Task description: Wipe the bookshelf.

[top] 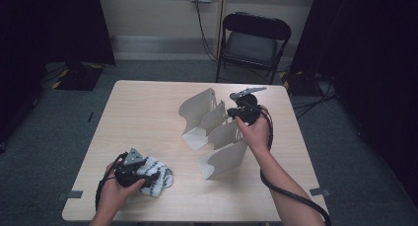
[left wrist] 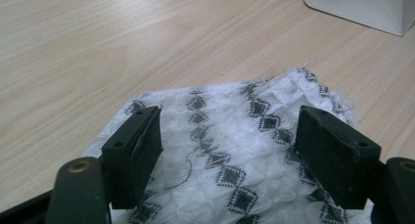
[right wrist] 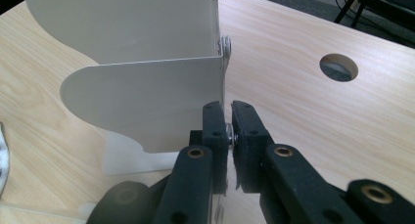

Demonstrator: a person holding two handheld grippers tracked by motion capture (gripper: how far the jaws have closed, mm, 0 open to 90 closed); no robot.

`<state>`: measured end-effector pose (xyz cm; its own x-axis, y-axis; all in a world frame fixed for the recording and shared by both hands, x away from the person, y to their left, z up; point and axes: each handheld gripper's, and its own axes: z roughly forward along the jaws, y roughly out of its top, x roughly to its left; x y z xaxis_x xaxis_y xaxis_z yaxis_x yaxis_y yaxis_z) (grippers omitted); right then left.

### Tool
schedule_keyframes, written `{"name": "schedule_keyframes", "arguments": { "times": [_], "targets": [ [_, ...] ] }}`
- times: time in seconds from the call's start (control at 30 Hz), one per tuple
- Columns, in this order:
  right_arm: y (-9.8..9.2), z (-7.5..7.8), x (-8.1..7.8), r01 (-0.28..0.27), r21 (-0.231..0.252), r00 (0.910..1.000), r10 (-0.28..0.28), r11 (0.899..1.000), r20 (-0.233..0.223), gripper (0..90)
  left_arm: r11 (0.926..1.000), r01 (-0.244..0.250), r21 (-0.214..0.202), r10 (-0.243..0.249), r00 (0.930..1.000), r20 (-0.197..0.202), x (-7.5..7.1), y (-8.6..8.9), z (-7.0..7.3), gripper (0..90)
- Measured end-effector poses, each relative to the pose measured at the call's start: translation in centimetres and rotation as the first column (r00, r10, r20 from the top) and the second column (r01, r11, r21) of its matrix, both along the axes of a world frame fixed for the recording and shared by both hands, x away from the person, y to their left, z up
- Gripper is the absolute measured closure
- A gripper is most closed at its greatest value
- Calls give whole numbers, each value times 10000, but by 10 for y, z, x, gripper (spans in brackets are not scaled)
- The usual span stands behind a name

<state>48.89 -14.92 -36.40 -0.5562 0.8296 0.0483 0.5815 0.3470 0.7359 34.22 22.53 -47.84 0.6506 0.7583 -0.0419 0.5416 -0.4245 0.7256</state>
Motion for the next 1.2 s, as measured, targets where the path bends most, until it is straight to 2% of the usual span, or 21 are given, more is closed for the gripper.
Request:
{"name": "schedule_keyframes", "arguments": {
  "times": [0.17,0.3,0.5,0.6,0.7,0.77,0.8,0.97,1.1,1.2],
  "targets": [
    [-1,-2,0,-93,-64,10000,93,9999,-18,836,10000,12,-15,-12,10000,-40,0,-2,0,256],
    [-7,-2,-2,167,64,9998,-167,9998,65,680,10000,86,38,-86,10000,19,0,-2,1,256],
    [-19,8,-11,42,231,9998,-46,9997,198,568,10000,39,37,-39,10000,-27,1,-3,2,256],
    [-28,12,-18,86,343,9995,-96,9994,301,536,9999,95,106,-95,10000,-12,1,-4,3,257],
    [-39,14,-25,159,397,9992,-174,9991,355,465,10000,27,21,-27,10000,23,0,-7,4,258],
    [-47,14,-29,222,433,9990,-238,9988,367,445,9998,123,172,-125,9999,63,0,-7,6,259],
    [-51,14,-32,250,417,9990,-264,9988,349,429,10000,67,7,-67,10000,45,-1,-8,6,259],
    [-67,5,-44,354,269,9985,-365,9990,414,350,10000,30,-38,-30,9999,131,-1,-9,10,260],
    [-80,-7,-53,318,447,9989,-333,9985,332,315,10000,-54,-5,54,10000,54,-3,-7,12,261],
    [-85,-21,-63,302,218,9990,-309,9993,330,288,9999,-103,1,103,9999,71,-5,-7,13,261]
  ]
}}
